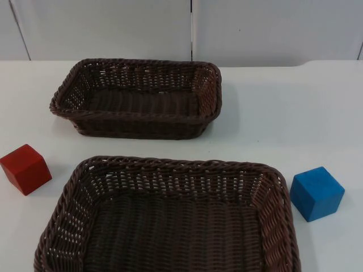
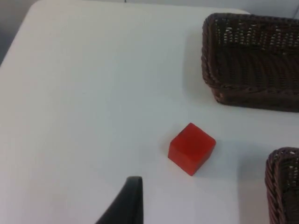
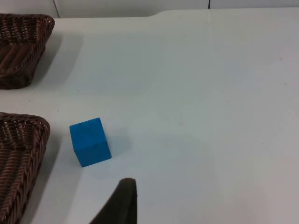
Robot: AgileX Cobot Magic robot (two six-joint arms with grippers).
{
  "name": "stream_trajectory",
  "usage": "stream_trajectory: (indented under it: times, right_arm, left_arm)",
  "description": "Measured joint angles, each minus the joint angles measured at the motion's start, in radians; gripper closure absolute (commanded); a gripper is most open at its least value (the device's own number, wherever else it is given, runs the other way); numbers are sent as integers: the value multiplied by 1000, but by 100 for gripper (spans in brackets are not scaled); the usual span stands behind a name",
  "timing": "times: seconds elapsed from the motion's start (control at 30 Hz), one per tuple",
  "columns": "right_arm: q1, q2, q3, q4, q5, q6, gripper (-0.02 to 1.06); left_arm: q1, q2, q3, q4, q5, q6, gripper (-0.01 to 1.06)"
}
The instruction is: Pick up one cube with the left hand and place it into the upper basket. Pick up one cube with the right hand and place it into the lower basket.
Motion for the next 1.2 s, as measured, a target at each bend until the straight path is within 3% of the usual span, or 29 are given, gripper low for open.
stream_trajectory:
  times: [0.23, 0.53, 0.8, 1.0, 1.2]
  right_arm:
    - [0, 0, 0, 0, 0, 0, 0]
    - [0, 0, 0, 0, 0, 0, 0]
    - [0, 0, 0, 0, 0, 0, 0]
    - [0, 0, 0, 0, 0, 0, 0]
    - [0, 0, 0, 0, 0, 0, 0]
  left_arm:
    - [0, 148, -46, -97, -27, 90, 0]
    - [0, 342, -136, -130, -44, 120, 0]
    - [0, 466, -140, -238, -44, 219, 0]
    - [-71, 542, -140, -284, -82, 255, 0]
    - [-172, 652, -140, -286, -194, 158, 0]
